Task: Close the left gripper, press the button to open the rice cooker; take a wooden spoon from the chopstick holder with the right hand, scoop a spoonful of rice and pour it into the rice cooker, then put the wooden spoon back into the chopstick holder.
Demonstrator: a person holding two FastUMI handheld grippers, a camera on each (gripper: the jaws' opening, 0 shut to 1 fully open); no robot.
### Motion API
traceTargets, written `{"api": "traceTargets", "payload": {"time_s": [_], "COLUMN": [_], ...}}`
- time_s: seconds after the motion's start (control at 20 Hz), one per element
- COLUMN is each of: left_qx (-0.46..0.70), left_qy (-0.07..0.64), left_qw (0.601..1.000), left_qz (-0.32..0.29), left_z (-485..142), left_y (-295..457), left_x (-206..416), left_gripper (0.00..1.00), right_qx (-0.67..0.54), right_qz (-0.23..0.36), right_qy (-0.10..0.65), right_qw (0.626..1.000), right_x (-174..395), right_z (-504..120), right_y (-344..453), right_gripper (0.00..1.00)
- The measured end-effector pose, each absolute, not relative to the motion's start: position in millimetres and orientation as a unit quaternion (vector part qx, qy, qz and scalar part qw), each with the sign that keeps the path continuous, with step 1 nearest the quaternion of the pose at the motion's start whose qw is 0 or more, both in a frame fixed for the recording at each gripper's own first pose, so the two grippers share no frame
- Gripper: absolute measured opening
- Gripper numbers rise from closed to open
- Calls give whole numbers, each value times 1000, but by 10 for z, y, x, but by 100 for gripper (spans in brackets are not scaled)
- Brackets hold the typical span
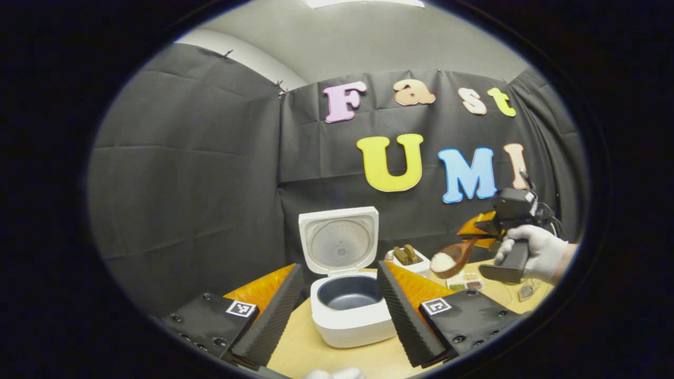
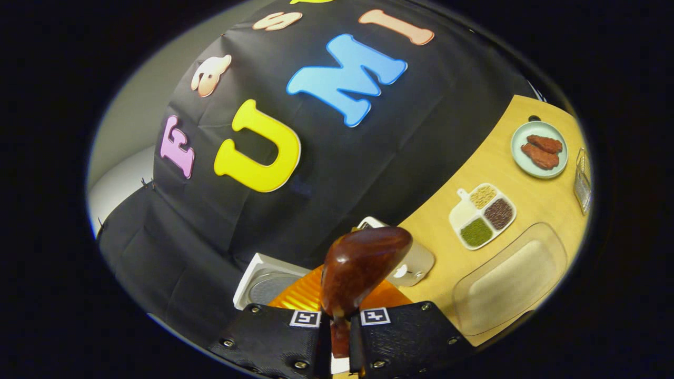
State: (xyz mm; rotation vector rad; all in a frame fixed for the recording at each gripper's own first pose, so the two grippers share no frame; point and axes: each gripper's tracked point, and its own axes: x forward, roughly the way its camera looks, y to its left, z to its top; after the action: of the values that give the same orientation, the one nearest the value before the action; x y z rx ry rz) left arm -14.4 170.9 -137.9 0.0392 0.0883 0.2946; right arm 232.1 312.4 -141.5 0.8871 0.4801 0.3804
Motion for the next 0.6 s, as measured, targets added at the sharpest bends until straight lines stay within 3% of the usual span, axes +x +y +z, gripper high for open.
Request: {"api": "traceTargets", "payload": {"time_s": [0.3,0.6], "left_qx": [10,24], "left_qy": [53,64], "left_qw": [980,970], "left_qz": [192,232], "left_z": [-1469,-1528], "left_y": [2035,2286], "left_x": [-375,-616], "left_gripper": [100,96], "right_qx": [381,248], "right_qz": [221,228], "right_qy": [250,215], "right_qw": [863,917], "right_x": [2244,2262], "right_z": [-1472,-1747], "right_y": [4311,4779], "right_gripper": [13,13]}}
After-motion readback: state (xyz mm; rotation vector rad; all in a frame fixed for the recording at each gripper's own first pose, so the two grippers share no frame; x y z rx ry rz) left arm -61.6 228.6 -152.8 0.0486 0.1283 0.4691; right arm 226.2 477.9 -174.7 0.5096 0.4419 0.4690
